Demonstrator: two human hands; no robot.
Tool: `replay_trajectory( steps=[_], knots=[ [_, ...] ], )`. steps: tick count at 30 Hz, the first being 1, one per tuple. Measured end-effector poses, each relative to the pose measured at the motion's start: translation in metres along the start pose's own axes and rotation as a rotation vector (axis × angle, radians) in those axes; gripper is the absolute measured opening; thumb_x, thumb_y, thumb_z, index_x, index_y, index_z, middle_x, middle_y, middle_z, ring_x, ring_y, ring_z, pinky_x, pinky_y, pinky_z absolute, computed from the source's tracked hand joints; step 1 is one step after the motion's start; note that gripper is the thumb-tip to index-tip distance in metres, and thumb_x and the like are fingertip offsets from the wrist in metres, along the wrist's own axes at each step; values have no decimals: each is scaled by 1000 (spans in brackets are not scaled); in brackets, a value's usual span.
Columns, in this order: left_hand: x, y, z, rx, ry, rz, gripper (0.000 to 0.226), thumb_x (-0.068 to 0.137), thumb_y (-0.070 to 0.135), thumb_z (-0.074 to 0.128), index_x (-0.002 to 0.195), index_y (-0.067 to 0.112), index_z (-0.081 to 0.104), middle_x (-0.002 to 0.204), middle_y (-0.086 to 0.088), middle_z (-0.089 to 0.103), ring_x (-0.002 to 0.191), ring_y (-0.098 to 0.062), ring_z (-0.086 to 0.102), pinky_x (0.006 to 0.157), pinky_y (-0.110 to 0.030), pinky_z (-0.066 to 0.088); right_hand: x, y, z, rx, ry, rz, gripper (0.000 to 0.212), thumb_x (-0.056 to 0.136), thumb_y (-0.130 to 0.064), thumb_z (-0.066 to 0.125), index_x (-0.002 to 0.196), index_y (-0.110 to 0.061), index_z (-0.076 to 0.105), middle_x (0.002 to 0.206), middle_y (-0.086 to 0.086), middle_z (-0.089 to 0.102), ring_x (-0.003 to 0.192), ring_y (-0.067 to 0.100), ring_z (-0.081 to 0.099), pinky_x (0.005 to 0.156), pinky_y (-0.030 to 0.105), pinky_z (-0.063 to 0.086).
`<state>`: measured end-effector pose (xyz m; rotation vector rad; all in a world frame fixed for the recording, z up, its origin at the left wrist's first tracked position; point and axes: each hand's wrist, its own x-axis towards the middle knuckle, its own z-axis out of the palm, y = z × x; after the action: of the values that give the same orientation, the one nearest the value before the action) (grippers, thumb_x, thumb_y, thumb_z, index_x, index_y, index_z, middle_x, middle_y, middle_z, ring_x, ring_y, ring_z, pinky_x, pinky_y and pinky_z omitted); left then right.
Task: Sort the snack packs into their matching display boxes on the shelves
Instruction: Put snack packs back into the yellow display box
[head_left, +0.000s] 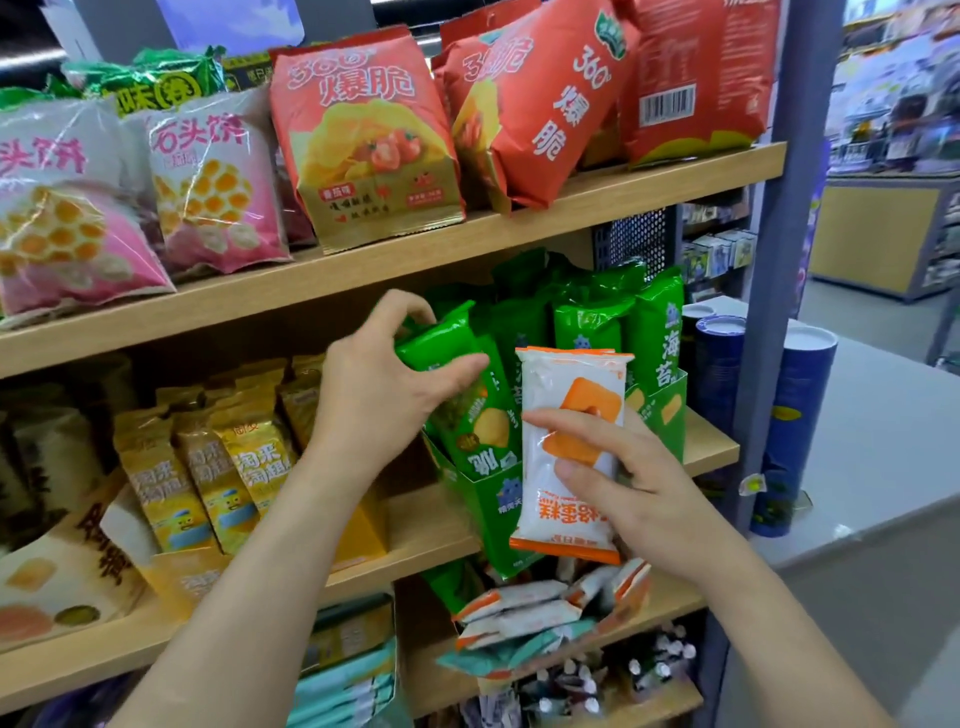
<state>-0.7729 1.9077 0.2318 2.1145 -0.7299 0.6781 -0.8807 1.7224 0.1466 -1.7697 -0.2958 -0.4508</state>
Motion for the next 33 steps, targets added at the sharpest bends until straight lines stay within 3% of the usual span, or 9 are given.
replay_trajectory(
  steps=[4, 9, 12, 14, 18, 21, 27, 30, 33],
  knots=[
    [0, -13, 10, 264, -96, 48, 52, 73, 63, 69, 109, 27, 60, 93, 4, 57, 87, -20, 59, 73, -36, 51, -4, -4, -1, -4, -7, -14, 44, 91, -35, 58, 126, -61, 53, 136, -6, 47, 123, 7, 51, 106, 41, 47],
    [-22, -22, 15, 262, -44, 73, 65, 83, 66, 50, 135, 28, 54, 117, -6, 46, 109, -18, 39, 90, -27, 34, -19, -15, -2, -4, 22, -27, 63, 90, -33, 58, 132, -72, 34, 137, -12, 49, 121, 9, 53, 102, 45, 49],
    [-46, -8, 6, 194, 125, 228, 48, 90, 47, 60, 127, 16, 61, 118, -7, 51, 106, -14, 43, 88, -21, 35, -31, -19, -2, 77, 118, -66, 74, 86, -25, 61, 130, -75, 31, 135, -24, 51, 118, 5, 58, 92, 33, 56],
    [-73, 5, 6, -2, 75, 280, 30, 91, 36, 61, 111, 15, 68, 102, 1, 60, 89, -10, 55, 73, -25, 47, -42, -19, -3, 168, 168, -73, 87, 82, -15, 64, 130, -77, 26, 137, -25, 52, 116, 8, 62, 83, 28, 58],
    [-124, 30, 15, -431, -319, -108, 35, 80, 51, 65, 112, 40, 57, 99, 18, 68, 90, -6, 65, 67, -18, 52, -63, -17, -1, 304, 90, 36, 115, 69, -4, 73, 130, -80, 12, 119, 1, 71, 99, 26, 73, 74, 33, 60],
    [-149, 32, 28, -691, -397, -430, 50, 74, 53, 79, 112, 33, 55, 99, 32, 68, 92, 8, 65, 68, -7, 48, -74, -6, 9, 319, -10, 169, 121, 68, 4, 76, 139, -71, 12, 113, 11, 73, 97, 29, 73, 78, 34, 59],
    [-185, 14, 52, -916, -374, -824, 35, 81, 21, 76, 112, 17, 60, 97, 3, 76, 88, -10, 72, 66, -20, 54, -103, 28, 40, 331, -27, 492, 88, 68, -41, 88, 143, -35, 43, 130, 2, 66, 118, 24, 64, 93, 42, 54],
    [-199, 1, 57, -908, -513, -934, 25, 89, 18, 67, 113, 17, 60, 97, 1, 76, 87, -13, 73, 63, -23, 56, -117, 40, 53, 341, -66, 630, 63, 78, -32, 78, 135, -30, 52, 121, 2, 70, 110, 22, 68, 87, 39, 56],
    [-208, -27, 63, -847, -657, -885, 21, 93, 25, 62, 113, 22, 60, 96, 3, 75, 89, -17, 72, 69, -33, 60, -129, 53, 63, 362, 31, 719, 66, 82, -17, 78, 139, -32, 49, 113, 3, 74, 101, 24, 71, 79, 37, 56]
  ],
)
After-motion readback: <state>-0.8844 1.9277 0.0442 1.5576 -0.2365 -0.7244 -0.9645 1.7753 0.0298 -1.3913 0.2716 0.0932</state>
